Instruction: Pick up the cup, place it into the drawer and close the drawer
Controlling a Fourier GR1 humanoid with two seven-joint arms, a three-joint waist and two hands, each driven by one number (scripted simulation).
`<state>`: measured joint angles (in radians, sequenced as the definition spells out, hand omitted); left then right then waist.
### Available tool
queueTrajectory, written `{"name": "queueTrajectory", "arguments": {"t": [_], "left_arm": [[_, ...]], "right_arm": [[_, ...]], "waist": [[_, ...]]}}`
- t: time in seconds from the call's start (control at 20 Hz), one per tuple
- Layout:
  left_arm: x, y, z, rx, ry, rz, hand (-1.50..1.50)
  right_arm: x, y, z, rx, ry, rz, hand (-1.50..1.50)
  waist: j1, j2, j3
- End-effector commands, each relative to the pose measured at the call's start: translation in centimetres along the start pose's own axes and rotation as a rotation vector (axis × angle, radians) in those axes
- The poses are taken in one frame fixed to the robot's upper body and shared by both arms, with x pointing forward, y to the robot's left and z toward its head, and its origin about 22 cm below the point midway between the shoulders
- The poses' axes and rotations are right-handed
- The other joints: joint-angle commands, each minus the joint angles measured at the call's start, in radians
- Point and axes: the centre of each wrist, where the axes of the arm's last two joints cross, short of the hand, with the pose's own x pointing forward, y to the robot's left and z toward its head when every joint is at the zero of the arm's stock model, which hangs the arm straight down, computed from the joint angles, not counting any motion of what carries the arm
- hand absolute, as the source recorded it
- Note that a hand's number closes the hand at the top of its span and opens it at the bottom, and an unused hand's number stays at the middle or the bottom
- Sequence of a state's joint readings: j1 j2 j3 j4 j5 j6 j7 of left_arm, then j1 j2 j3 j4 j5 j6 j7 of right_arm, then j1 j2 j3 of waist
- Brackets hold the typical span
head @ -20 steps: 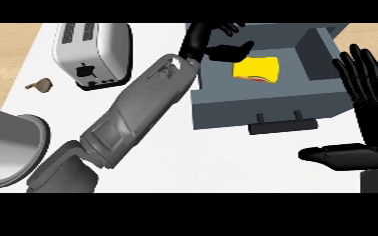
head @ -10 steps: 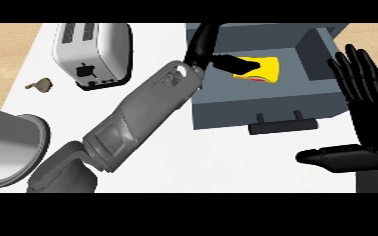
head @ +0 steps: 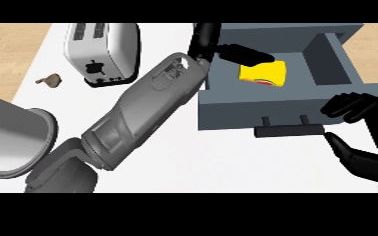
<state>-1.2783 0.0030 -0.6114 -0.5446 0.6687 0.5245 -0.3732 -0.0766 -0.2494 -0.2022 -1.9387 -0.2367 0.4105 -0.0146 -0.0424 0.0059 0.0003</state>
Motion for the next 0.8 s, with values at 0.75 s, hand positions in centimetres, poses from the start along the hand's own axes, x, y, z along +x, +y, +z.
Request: {"name": "queueTrajectory", "arguments": {"t": [0.75], "left_arm": [[-0.1,12.4,2.1,0.126,0.018,0.109,-1.50]], "right_arm": [[-0.2,3.7,-1.4,0.096,0.166,0.424,1.50]], "waist": [[0.063,-0.009,-0.001]]}}
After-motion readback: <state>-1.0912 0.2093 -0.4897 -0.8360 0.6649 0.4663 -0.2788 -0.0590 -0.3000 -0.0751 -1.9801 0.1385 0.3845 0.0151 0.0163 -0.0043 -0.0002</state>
